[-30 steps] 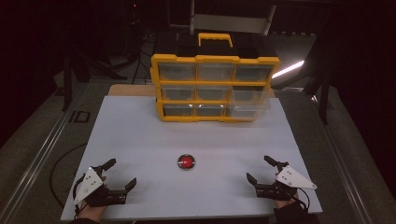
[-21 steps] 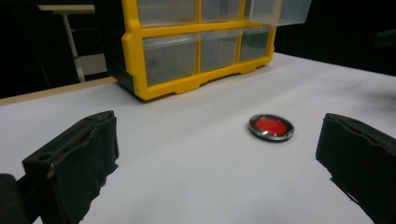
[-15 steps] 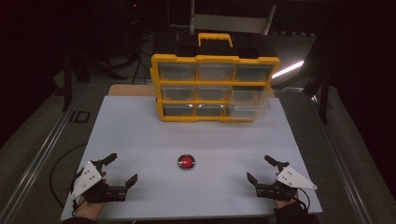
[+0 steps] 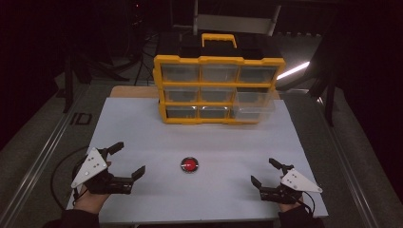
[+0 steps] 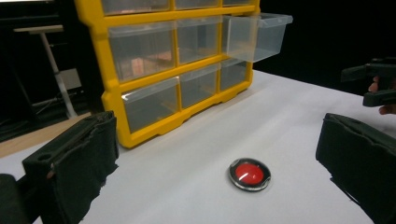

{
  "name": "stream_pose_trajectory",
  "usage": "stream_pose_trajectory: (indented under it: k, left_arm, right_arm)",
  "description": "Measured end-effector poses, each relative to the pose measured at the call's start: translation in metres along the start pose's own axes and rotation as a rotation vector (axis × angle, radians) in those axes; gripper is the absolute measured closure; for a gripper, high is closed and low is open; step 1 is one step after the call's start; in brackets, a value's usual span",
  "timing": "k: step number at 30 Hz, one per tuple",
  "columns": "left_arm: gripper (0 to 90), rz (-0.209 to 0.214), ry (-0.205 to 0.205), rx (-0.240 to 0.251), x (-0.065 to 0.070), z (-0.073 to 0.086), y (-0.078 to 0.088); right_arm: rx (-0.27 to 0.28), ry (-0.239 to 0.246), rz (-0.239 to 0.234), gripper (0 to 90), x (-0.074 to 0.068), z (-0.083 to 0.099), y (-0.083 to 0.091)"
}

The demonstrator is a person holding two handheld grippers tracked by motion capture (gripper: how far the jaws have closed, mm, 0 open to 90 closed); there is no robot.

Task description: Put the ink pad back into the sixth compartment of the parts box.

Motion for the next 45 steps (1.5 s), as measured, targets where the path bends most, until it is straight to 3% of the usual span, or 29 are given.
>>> stream_pose_trajectory:
  k: [4,11,23,30,39,45]
  left_arm:
    - [0.0,0.002,-0.008,0.001,0.001,-0.009,-0.004]
    - [0.0,0.048,-0.031,-0.010,0.007,-0.027,-0.019]
    - [0.0,0.108,-0.048,-0.031,0.023,-0.033,-0.049]
    - [0.0,0.129,-0.052,-0.042,0.031,-0.026,-0.071]
    - [0.0,0.213,-0.063,-0.093,0.041,-0.002,-0.105]
    - [0.0,0.232,-0.067,-0.136,0.046,0.016,-0.123]
  right_arm:
    - [0.000,-0.003,-0.003,9.9,0.000,0.000,-0.001]
    - [0.001,-0.005,-0.008,9.9,-0.001,0.000,0.000]
    - [0.003,-0.005,-0.015,9.9,-0.001,0.000,0.000]
    - [0.002,-0.003,-0.019,9.9,-0.002,0.000,0.000]
    - [0.006,0.003,-0.026,9.9,-0.004,-0.001,-0.001]
    - [0.003,0.004,-0.032,9.8,-0.004,0.000,-0.001]
Point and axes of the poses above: each handheld gripper's, and its own axes: y roughly backward along the jaws, z roughly out of its underside, x roughly to its right, the point moved 3 cm from there along -y, roughly forward along the jaws, and after that the axes turned 11 degrees about -y, right-handed, at the moved point
